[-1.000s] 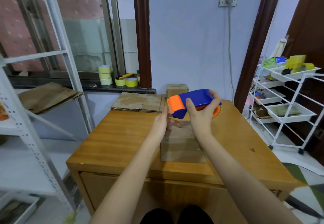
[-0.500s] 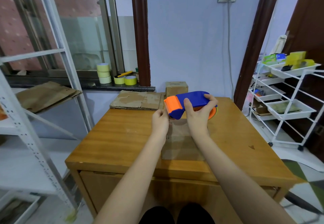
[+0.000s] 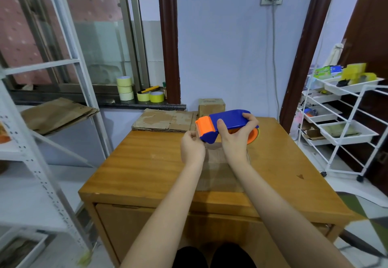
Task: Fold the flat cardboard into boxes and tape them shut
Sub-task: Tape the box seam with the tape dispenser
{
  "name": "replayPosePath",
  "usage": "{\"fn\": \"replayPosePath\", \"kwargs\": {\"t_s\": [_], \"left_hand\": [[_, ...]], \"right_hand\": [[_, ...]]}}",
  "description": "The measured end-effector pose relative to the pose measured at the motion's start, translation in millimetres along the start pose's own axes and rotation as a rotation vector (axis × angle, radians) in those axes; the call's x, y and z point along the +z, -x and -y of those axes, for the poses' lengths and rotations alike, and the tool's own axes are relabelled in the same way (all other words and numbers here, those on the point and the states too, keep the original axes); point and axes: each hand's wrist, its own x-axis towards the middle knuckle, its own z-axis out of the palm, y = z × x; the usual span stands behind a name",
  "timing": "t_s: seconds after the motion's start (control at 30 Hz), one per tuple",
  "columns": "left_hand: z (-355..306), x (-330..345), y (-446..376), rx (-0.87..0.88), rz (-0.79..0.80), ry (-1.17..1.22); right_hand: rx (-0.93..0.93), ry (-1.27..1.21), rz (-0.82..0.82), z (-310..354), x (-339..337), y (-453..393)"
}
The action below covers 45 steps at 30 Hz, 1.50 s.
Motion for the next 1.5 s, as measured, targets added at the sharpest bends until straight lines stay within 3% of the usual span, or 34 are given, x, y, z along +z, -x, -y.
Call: {"fn": "replayPosePath", "kwargs": {"t_s": [0.37,0.67,0.83,1.13,1.5], "left_hand": [[12.7,1.9,-4.0,0.147,-0.073,-0.263],[10.6,-2.3,-10.7,0.048,0.029,-0.164],[8.6,-6.5,-8.4,0.109,0.101,-0.138],[12.1,-3.7,-9.6,0.185,0.096,-0.342],[4.3,0.3,-8.9,0.096,0.14,-0.239]], "right_hand": [[-0.026,0.105,0.093,-2.7,-5.2,-3.3],[-0.015,0.155,0.113,-4.4,-13.3,-10.3],[-0.022,0.139,0.087,-6.8,-14.9,-10.2],[-0.018,0.176,0.087,-4.9,-15.2,-7.6],[-0.021,0.206,0.056,-3.1,-31.4,-10.6]]}}
